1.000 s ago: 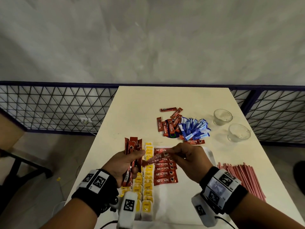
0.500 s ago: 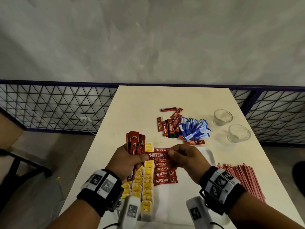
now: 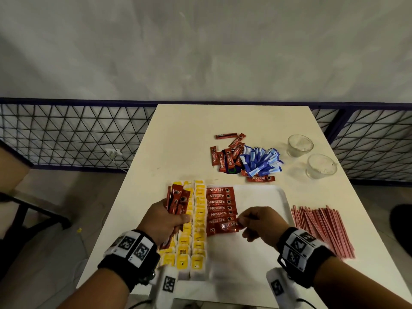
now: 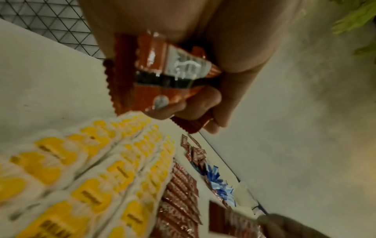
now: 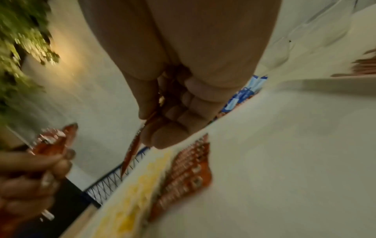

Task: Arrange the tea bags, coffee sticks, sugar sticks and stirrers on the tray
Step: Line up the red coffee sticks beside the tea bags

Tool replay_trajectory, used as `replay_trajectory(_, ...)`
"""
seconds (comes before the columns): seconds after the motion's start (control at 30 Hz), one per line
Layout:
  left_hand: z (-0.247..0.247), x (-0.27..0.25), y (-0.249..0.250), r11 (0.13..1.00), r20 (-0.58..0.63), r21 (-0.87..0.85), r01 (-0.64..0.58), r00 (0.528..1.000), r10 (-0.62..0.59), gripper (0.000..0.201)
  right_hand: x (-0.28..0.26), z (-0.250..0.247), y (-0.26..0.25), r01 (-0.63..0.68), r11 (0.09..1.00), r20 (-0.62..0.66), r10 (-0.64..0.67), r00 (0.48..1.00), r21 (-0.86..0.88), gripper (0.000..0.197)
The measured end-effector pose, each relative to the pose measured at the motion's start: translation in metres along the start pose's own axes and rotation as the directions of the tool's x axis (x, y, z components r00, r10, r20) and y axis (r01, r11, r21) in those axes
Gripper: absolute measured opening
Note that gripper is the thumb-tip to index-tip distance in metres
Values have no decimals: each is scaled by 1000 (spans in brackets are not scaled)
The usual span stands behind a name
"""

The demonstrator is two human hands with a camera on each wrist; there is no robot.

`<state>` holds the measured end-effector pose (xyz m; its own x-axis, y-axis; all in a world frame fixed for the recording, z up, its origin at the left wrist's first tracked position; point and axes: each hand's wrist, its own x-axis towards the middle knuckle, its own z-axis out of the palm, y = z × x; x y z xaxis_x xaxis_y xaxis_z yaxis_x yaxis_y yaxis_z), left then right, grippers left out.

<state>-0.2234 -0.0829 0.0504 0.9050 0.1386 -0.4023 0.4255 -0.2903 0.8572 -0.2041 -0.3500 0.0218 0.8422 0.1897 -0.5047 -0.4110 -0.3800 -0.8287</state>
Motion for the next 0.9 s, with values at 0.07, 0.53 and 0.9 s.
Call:
replay_trajectory(0.07, -4, -4, -7, 999, -8, 32, 16, 1000, -15, 19, 3, 7, 16, -85, 987, -5, 85, 996, -135, 10)
replay_trajectory(0.53, -23, -23, -30, 999, 3, 30, 25, 1000, -25, 22, 16, 45, 42, 318, 512, 214, -253, 943, -798, 29)
replay_trajectory(0.9, -34, -27, -32, 1000, 1, 19, 16, 1000, -16, 22, 25, 66, 25, 283, 410, 214, -206, 955, -867, 28)
